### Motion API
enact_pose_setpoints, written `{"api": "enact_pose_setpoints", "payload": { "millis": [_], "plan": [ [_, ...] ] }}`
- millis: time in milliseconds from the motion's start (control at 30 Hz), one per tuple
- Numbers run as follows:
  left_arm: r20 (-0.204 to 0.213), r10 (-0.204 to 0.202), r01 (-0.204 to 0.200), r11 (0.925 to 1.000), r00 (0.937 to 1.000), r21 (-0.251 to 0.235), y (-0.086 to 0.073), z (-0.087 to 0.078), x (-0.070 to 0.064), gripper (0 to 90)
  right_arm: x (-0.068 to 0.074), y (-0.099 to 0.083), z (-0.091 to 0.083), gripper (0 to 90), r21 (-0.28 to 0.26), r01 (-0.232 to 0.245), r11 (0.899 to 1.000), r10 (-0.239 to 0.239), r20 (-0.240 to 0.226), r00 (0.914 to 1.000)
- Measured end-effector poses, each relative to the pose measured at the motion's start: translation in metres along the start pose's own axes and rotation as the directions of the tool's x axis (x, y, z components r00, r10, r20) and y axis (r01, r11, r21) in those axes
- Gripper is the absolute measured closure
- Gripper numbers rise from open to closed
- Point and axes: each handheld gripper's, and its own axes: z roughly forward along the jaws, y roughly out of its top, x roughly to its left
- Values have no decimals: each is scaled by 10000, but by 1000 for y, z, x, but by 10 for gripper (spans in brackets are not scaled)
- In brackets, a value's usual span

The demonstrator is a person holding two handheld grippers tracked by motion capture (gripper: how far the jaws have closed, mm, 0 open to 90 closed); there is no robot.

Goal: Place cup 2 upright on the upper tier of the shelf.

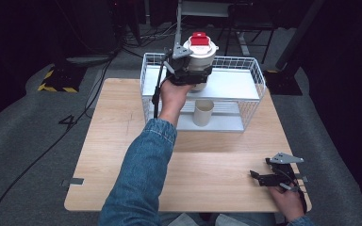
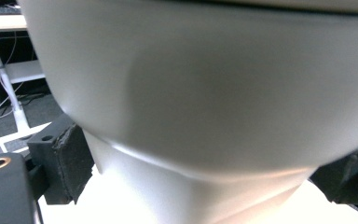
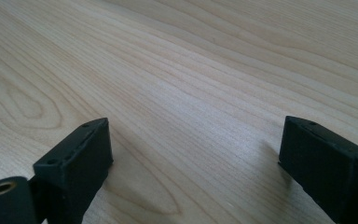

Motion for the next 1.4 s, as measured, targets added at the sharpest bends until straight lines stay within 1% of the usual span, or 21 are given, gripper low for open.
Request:
{"api": "enact_pose_setpoints", "payload": {
  "millis": [333,533,600,667,700,967,1033,1233,1400],
  "plan": [
    [-99,-10,12,9998,10000,196,-4,16,-3,94,0,0,0,96,-5,-14,10000,14,6,10000],
    [-220,-138,139,9999,9997,81,-8,22,-4,94,0,0,0,96,-9,8,10000,-8,0,10000],
    [-287,-115,118,9999,9995,99,-10,25,-5,94,0,0,0,96,-7,-8,10000,8,9,10000],
    [-398,-7,13,9999,9992,141,-11,27,-6,94,0,0,0,96,1,13,10000,-13,2,10000],
    [-379,19,-12,9998,9993,177,-12,28,-6,94,0,0,0,96,-15,-9,10000,9,7,10000],
    [-376,182,-175,9997,9991,167,-13,29,-7,94,0,0,0,96,-8,6,10000,-6,0,10000],
    [-437,274,-266,9995,9987,195,-12,29,-9,94,0,0,0,96,4,13,10000,-13,3,10000],
    [-511,136,-128,9998,9986,157,-13,31,-9,93,0,0,0,96,-4,8,10000,-8,0,10000],
    [-473,76,-69,9999,9989,156,-13,31,-8,91,0,0,0,96,0,9,10000,-9,0,10000]
  ]
}}
